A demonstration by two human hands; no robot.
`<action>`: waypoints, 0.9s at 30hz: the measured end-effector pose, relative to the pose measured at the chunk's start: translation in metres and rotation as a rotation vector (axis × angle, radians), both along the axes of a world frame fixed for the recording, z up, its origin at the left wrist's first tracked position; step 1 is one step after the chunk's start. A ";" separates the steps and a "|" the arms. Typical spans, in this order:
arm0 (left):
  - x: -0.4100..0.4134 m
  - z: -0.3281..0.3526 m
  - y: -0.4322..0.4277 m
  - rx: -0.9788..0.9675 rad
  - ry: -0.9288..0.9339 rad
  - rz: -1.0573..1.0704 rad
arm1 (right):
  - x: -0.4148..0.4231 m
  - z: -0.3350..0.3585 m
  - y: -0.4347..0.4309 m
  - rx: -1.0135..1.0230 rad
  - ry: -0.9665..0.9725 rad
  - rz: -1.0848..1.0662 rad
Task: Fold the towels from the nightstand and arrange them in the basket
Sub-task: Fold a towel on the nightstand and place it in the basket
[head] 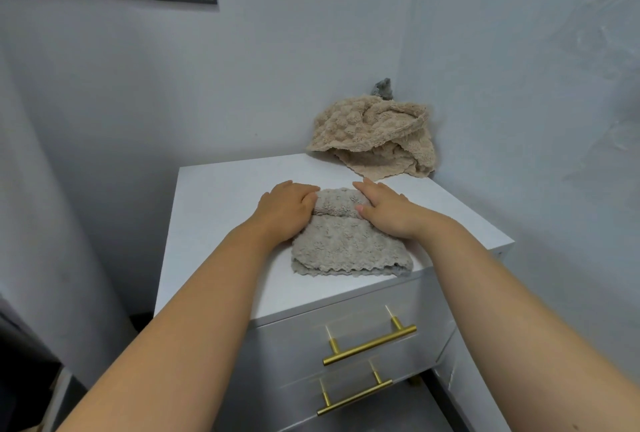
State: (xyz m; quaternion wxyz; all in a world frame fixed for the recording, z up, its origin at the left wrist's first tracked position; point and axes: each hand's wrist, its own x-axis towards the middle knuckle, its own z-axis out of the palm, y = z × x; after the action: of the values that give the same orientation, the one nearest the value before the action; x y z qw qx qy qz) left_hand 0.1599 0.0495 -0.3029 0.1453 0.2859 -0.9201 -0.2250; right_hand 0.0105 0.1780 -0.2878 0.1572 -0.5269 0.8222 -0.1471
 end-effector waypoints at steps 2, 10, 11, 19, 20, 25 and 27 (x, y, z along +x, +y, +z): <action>0.003 0.000 -0.002 0.010 -0.010 0.061 | 0.000 -0.003 0.001 -0.145 -0.135 -0.025; 0.014 0.003 -0.009 0.256 0.145 0.031 | -0.014 0.000 0.014 -0.220 -0.286 -0.133; 0.016 0.005 -0.008 0.287 0.173 0.016 | -0.016 0.001 0.016 -0.212 -0.309 -0.137; 0.021 0.010 -0.011 0.434 0.220 0.007 | -0.025 0.005 0.024 -0.147 -0.334 -0.115; 0.021 0.009 -0.012 0.439 0.220 0.002 | -0.027 0.004 0.024 -0.155 -0.349 -0.107; 0.022 0.010 -0.012 0.474 0.239 -0.046 | -0.030 0.005 0.028 -0.246 -0.492 -0.055; 0.023 0.011 -0.010 0.481 0.243 -0.069 | -0.031 0.005 0.029 -0.271 -0.529 -0.048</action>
State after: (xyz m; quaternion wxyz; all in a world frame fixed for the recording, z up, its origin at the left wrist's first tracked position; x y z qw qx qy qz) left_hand 0.1833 0.0392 -0.2921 0.1747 0.2518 -0.8252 -0.4745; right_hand -0.0201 0.2067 -0.2830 0.2907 -0.4670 0.7378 -0.3912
